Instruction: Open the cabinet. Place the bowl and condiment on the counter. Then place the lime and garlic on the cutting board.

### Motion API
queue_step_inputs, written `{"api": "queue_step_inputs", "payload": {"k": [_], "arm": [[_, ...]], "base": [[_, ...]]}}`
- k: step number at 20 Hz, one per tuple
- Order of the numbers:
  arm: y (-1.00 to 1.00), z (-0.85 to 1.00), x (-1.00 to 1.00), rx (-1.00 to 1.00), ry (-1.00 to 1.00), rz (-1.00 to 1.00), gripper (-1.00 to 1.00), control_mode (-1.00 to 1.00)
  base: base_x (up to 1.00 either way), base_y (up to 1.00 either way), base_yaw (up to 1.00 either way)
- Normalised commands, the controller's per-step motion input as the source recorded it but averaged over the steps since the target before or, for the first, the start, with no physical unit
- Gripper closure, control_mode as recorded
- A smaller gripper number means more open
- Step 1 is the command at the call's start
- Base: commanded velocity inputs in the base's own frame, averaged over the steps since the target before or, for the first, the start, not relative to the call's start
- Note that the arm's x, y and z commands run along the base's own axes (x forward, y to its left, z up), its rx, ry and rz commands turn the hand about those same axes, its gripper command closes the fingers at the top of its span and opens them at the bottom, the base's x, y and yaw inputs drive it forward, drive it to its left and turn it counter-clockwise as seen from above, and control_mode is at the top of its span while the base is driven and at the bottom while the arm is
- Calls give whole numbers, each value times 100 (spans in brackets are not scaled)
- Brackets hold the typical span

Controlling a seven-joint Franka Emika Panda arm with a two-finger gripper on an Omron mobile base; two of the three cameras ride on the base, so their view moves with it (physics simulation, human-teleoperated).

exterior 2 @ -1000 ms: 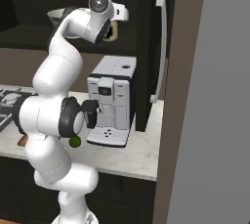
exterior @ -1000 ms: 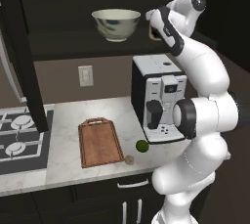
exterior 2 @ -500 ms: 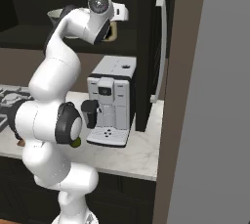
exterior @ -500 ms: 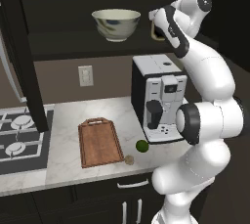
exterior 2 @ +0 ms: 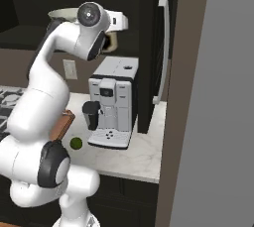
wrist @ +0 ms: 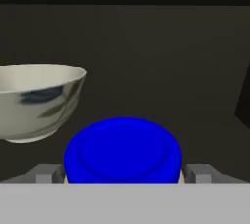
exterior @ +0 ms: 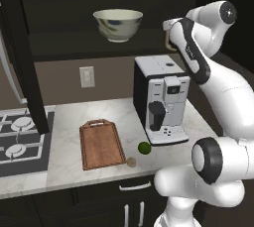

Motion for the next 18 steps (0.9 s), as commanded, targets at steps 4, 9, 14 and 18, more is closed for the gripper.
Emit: {"api": "queue_step_inputs", "payload": {"k": [4,9,14,18], "arm": [[-29,0,-100,-6,0,-16,100,-100],[-42,-1,-100,-3,3,-19,100,-100],[-44,-39,-100,0,13,-16,100,-100],[-11,-86,-63,-3,13,-8,100,-100]], "base": [[0,0,0],[0,0,0],[0,0,0],[0,0,0]]}}
